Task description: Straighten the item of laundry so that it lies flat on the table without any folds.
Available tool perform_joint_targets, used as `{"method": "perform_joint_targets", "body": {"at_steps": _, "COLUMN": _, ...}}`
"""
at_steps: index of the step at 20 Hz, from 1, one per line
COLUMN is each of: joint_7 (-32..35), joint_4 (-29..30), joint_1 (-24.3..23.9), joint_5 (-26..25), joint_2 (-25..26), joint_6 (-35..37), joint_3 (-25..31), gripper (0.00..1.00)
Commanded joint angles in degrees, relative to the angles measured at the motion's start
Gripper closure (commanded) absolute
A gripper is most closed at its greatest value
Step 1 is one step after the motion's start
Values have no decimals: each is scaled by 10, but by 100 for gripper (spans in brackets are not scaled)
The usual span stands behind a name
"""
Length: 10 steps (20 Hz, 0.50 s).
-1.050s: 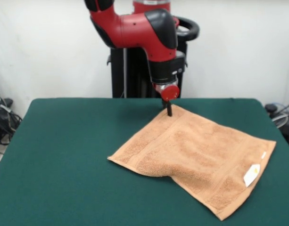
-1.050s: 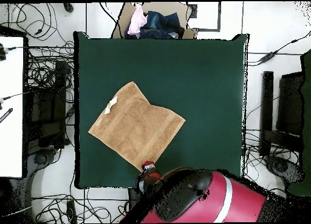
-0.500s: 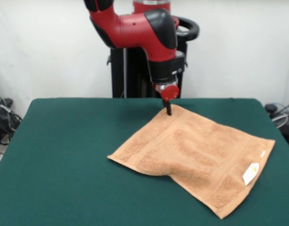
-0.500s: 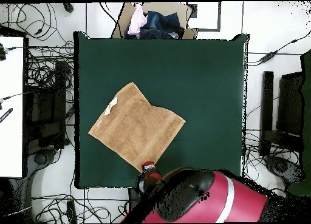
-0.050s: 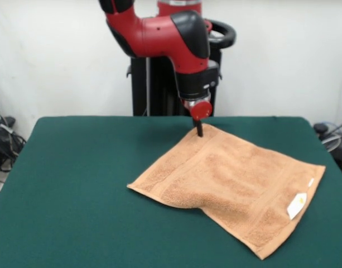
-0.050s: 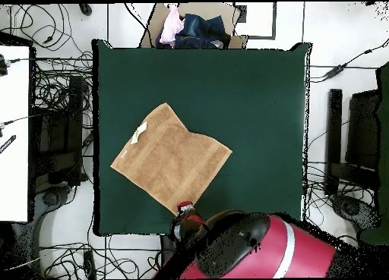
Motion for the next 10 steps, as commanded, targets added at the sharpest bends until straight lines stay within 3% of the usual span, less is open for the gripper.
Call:
{"method": "perform_joint_targets", "body": {"at_steps": 1, "joint_7": 21, "joint_4": -96, "joint_1": 24, "joint_5": 89, "joint_2": 47, "joint_6": 144, "joint_3": 49, "gripper": 100}}
{"method": "perform_joint_targets", "body": {"at_steps": 10, "joint_7": 13, "joint_4": -87, "joint_1": 30, "joint_5": 117, "joint_2": 20, "joint_6": 182, "joint_3": 53, "gripper": 100}}
